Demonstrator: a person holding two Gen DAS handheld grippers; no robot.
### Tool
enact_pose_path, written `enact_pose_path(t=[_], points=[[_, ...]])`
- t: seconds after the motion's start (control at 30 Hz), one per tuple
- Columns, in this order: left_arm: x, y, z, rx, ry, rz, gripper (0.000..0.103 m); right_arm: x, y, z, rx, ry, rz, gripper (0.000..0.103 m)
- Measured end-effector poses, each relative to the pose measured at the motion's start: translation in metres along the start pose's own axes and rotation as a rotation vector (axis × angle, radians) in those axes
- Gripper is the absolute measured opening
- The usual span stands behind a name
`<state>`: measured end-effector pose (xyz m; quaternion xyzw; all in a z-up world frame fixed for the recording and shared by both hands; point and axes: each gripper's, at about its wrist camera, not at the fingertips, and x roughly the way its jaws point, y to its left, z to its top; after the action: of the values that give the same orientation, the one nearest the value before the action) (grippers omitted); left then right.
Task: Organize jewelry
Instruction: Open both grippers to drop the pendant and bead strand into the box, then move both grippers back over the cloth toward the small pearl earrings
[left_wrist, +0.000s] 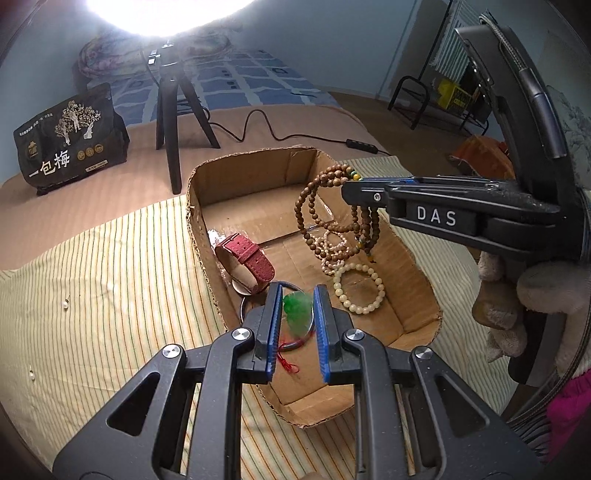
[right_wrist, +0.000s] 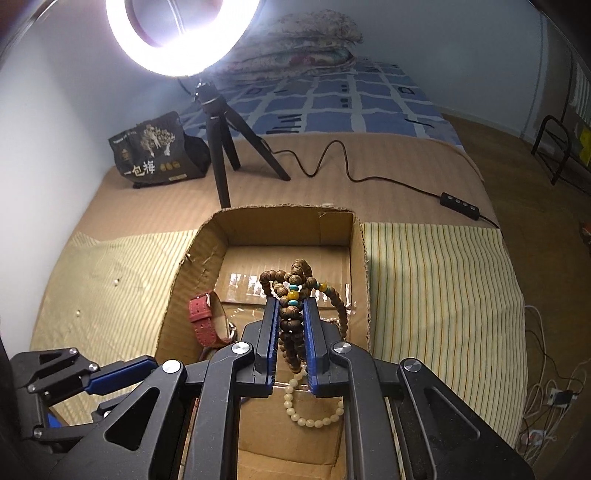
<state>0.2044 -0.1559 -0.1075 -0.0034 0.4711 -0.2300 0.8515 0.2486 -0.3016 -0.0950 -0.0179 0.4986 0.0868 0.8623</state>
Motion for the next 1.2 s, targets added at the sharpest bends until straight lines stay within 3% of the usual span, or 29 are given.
enact_pose_path(t=[0.1,0.17,0.2,0.23,0.4,0.83,1.2], points=[[0.001,0.0,0.0,0.007,0.008,0.006,0.018,0.002,0.003,0.0,-0.016,0.009,-0.004,0.016],[0.001,0.0,-0.001,0.009,0.007,0.01,0.051,0.004,0.005,-0.001,-0.029,0.015,-0.017,0.042],[0.0,0.0,-0.002,0.011,0.002,0.014,0.056,0.004,0.006,-0.001,-0.035,0.007,-0.031,0.06],[-0.001,-0.001,-0.002,0.015,-0.003,0.017,0.06,0.003,0.006,-0.002,-0.04,-0.001,-0.041,0.067],[-0.001,-0.001,-0.004,0.029,0.002,0.027,0.065,0.002,0.007,-0.001,-0.052,-0.006,-0.073,0.068],[-0.004,0.013,-0.007,-0.012,0.014,0.041,0.066,0.002,0.007,-0.003,-0.06,0.014,-0.107,0.069],[-0.03,0.04,-0.013,-0.045,-0.025,0.067,0.066,-0.011,0.028,-0.004,-0.093,-0.016,-0.104,0.07]])
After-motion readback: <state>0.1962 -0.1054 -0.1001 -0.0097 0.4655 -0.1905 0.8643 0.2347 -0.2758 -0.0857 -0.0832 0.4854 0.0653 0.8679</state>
